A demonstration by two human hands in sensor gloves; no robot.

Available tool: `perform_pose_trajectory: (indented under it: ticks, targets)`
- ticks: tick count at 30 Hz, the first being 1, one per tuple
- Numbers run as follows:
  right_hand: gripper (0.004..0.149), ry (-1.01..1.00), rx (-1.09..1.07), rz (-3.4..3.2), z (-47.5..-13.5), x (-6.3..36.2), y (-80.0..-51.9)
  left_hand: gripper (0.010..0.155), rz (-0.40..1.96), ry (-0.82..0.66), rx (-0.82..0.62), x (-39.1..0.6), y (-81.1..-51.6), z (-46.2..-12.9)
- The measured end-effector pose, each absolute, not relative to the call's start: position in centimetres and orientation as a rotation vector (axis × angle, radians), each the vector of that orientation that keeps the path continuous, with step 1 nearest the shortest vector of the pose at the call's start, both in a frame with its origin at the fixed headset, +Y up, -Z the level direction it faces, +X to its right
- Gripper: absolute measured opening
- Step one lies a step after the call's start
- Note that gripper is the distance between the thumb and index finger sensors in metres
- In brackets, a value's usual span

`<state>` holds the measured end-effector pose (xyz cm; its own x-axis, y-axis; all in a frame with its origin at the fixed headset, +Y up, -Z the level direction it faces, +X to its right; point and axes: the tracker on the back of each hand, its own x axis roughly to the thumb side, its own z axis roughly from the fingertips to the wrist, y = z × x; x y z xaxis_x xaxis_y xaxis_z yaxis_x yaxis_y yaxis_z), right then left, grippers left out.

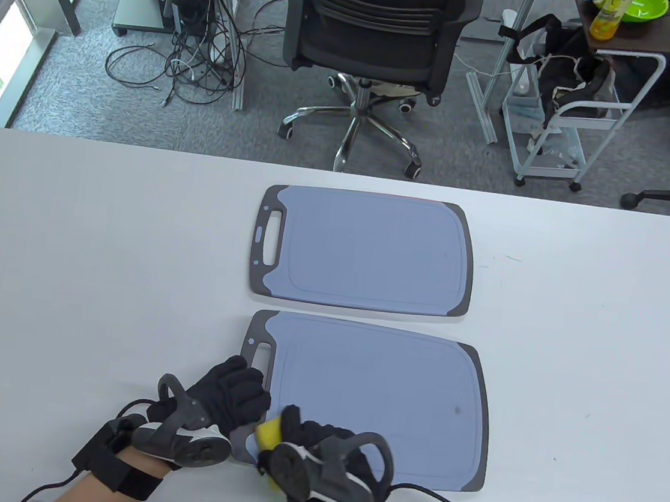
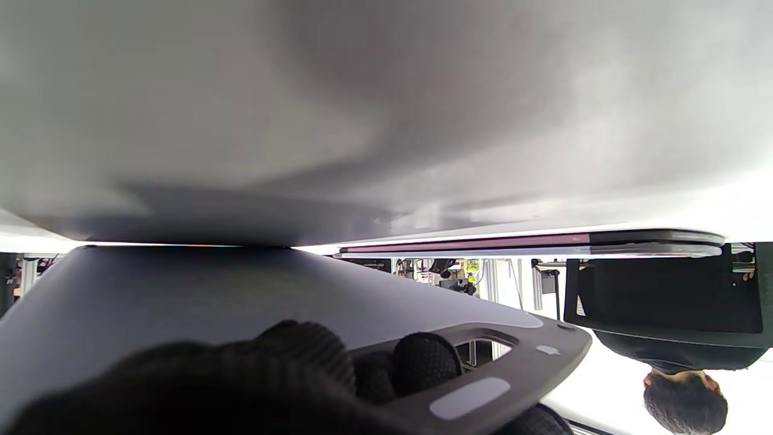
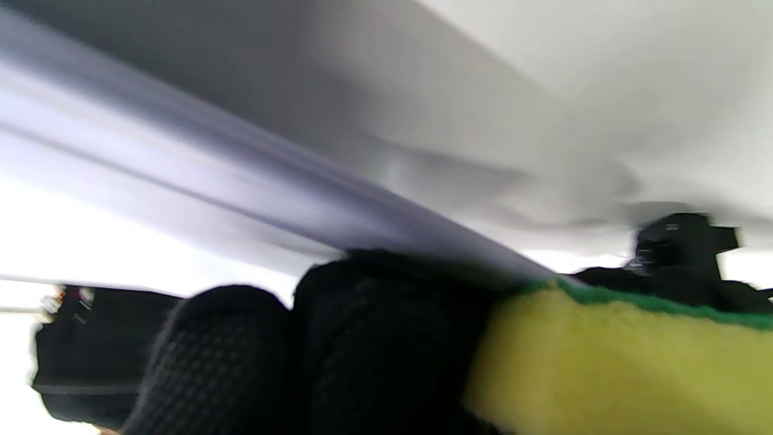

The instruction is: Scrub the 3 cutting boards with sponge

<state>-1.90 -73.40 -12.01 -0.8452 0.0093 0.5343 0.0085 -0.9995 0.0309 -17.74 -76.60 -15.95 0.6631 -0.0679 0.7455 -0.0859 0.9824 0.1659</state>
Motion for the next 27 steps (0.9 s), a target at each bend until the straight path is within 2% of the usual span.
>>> perform_pose_trajectory:
  ticks: [2, 5, 8, 9, 14, 17, 19, 21, 23, 24, 27]
  targets:
    - [0.08, 0.03, 0.894, 3.076, -12.0, -2.0, -73.4, 0.043, 0.009, -0.833, 0.19, -17.8, -76.6, -16.0]
    - [0.08, 0.114, 0.724, 3.032, -12.5, 1.8, -74.1, 0.043, 0.006, -0.831, 0.187, -17.8, -76.6, -16.1]
    - [0.079, 0.149, 0.508, 3.102, -12.7, 8.5, -75.2, 0.043, 0.002, -0.827, 0.181, -17.8, -76.6, -16.1]
    - [0.079, 0.182, 0.371, 3.115, -12.7, 12.2, -75.8, 0.043, 0.002, -0.825, 0.179, -17.8, -76.6, -16.2]
    - [0.078, 0.278, -0.092, 3.126, -12.4, 23.5, -77.3, 0.045, -0.013, -0.816, 0.143, -17.8, -76.7, -16.6]
    - [0.078, 0.326, -0.274, 3.089, -12.5, 27.4, -77.7, 0.049, -0.034, -0.814, 0.13, -17.8, -76.7, -16.8]
    - [0.078, 0.287, -0.306, 3.065, -12.7, 28.8, -77.8, 0.059, -0.107, -0.838, 0.139, -17.6, -76.7, -16.6]
    - [0.078, 0.274, -0.319, 3.062, -12.9, 29.5, -77.7, 0.062, -0.192, -0.868, 0.219, -17.4, -76.5, -16.0]
    - [0.078, 0.262, -0.33, 3.053, -12.9, 30.0, -77.7, 0.06, -0.244, -0.865, 0.33, -17.3, -76.4, -15.5]
    - [0.078, 0.242, -0.343, 3.025, -12.8, 30.4, -77.6, 0.059, -0.263, -0.863, 0.438, -17.5, -76.3, -15.1]
    - [0.078, 0.164, -0.361, 2.961, -12.5, 31.2, -77.1, 0.053, -0.244, -0.888, 0.564, -18.0, -75.1, -14.9]
